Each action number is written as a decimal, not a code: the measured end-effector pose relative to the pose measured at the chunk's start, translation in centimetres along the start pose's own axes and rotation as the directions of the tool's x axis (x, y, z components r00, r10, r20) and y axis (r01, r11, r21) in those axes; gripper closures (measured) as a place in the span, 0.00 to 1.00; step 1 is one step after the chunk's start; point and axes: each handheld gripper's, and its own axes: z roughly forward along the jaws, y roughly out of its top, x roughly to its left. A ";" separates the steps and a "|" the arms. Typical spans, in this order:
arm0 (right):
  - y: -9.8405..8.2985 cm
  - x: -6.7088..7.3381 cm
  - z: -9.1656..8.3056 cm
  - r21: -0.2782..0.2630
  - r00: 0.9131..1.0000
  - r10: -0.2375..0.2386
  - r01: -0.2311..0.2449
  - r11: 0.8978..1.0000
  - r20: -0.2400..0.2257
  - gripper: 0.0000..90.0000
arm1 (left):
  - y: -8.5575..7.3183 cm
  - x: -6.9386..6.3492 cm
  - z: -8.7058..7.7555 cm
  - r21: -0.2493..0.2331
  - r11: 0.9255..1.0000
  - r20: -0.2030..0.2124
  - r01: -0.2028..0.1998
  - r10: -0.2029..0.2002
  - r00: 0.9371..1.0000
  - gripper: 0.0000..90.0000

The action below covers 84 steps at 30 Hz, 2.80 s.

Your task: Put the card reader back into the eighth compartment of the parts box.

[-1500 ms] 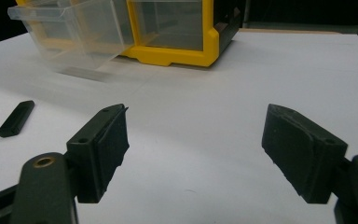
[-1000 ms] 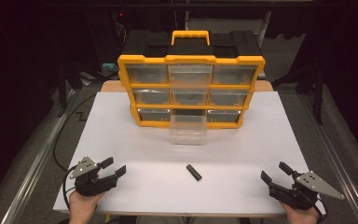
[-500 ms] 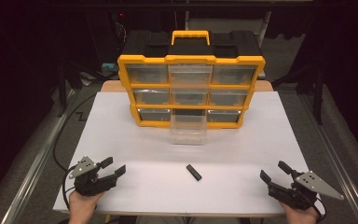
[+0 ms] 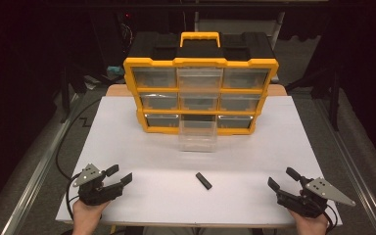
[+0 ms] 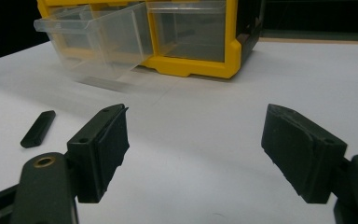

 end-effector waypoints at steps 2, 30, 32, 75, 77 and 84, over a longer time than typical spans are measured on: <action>0.1 0.1 0.3 0.002 1.000 -0.009 0.009 1.000 -0.003 0.26 | 0.0 0.0 0.0 0.000 1.000 0.002 0.003 -0.003 1.000 0.38; 1.0 2.5 2.5 0.000 0.994 -0.050 0.051 0.999 -0.095 0.26 | 0.0 0.0 0.0 -0.004 1.000 0.009 0.006 -0.006 1.000 0.38; 1.0 2.5 2.5 -0.002 0.994 -0.046 0.046 0.999 -0.098 0.26 | 0.0 0.0 0.0 -0.005 1.000 0.008 0.006 -0.006 1.000 0.38; 2.7 7.1 6.4 -0.002 0.963 -0.066 0.068 0.998 -0.261 0.24 | 0.0 0.2 -0.1 -0.016 1.000 0.005 0.015 -0.015 1.000 0.38; 2.7 7.2 6.5 -0.002 0.962 -0.065 0.067 0.998 -0.265 0.24 | 0.0 0.1 -0.2 -0.014 1.000 0.006 0.014 -0.014 1.000 0.38; 2.8 7.9 7.5 0.005 0.958 -0.061 0.065 0.998 -0.282 0.24 | 0.0 0.1 -0.1 -0.013 1.000 0.010 0.009 -0.009 1.000 0.38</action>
